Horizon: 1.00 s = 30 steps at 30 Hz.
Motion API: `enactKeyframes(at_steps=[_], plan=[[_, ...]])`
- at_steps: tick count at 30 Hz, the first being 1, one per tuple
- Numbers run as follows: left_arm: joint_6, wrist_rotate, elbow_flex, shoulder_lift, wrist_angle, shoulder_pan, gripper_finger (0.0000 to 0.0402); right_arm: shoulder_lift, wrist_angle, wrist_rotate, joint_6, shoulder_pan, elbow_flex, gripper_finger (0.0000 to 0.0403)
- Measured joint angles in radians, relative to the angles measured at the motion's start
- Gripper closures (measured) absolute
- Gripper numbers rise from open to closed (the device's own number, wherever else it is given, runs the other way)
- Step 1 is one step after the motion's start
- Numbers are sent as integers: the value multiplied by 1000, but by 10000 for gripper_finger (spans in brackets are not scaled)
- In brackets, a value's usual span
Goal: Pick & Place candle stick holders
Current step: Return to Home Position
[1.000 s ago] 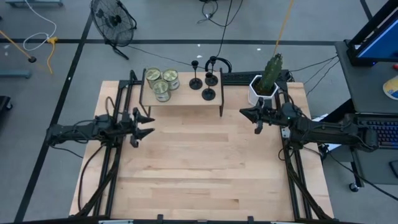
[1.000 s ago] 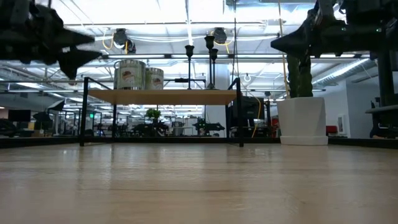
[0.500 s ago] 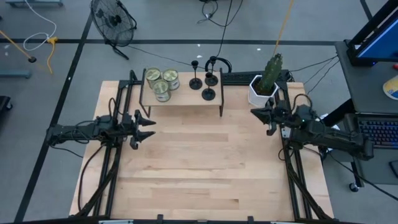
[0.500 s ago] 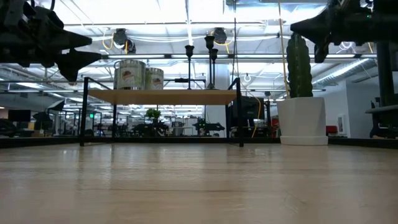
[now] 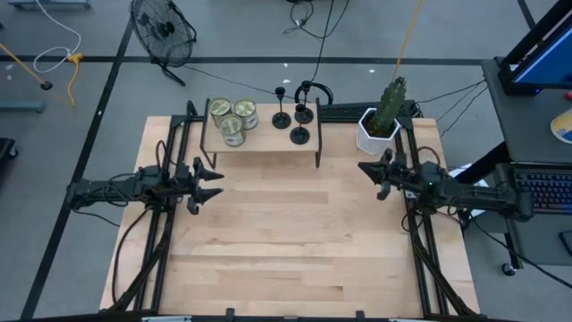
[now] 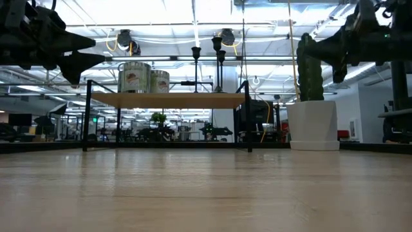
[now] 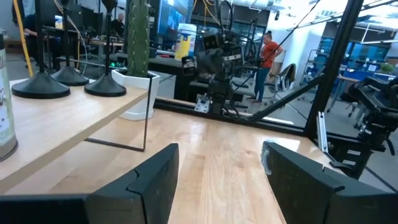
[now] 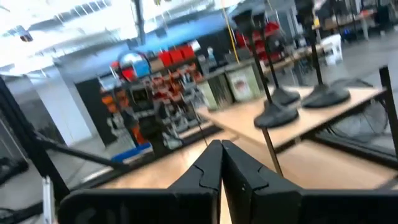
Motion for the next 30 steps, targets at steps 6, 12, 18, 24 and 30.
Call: enactKeyframes(at_steps=[6,12,18,24,30], plan=[[10,1,0,0,-3,0,163,-135,-121,-1,9,0,0,399],[13,1,0,0,-39,0,163,-225,-262,1,14,0,0,401],[57,-23,0,0,-41,0,163,-228,-318,6,-11,-1,0,399],[56,-24,-14,2,-17,0,163,-228,-354,65,-14,-2,0,401],[40,-23,-12,1,-15,0,163,-228,-358,79,-24,-1,0,399]])
